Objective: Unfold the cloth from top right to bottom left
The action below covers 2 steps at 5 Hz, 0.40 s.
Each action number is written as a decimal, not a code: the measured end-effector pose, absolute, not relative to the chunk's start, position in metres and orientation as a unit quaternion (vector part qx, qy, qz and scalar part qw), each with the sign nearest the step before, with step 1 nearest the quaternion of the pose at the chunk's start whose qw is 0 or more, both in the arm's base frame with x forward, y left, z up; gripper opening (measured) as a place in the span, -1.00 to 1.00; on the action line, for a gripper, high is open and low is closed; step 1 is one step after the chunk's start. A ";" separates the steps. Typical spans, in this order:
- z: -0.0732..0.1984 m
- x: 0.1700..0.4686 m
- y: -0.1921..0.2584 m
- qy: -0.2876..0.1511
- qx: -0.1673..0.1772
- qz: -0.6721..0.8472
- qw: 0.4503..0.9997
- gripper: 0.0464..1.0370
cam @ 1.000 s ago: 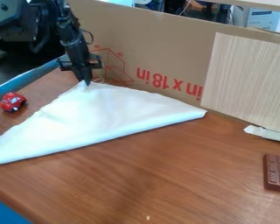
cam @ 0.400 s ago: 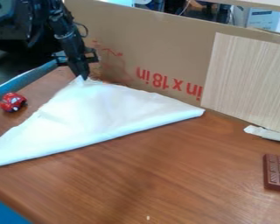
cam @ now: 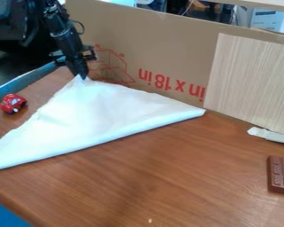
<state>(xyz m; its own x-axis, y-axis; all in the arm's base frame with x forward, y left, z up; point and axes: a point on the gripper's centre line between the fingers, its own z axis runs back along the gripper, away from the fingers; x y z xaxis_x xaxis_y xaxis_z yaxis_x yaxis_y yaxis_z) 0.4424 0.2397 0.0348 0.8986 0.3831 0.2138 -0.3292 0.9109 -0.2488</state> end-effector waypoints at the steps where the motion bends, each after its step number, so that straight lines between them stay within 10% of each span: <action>1: 0.054 0.439 0.237 -0.149 -0.104 0.179 0.967 -0.98; 2: 0.060 0.435 0.233 -0.153 -0.107 0.173 0.967 -0.94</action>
<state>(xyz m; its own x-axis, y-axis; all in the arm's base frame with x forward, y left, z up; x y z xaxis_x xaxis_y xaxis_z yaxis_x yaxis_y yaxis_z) 0.4351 0.2327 0.0603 0.8931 0.3679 0.2590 -0.3023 0.9170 -0.2603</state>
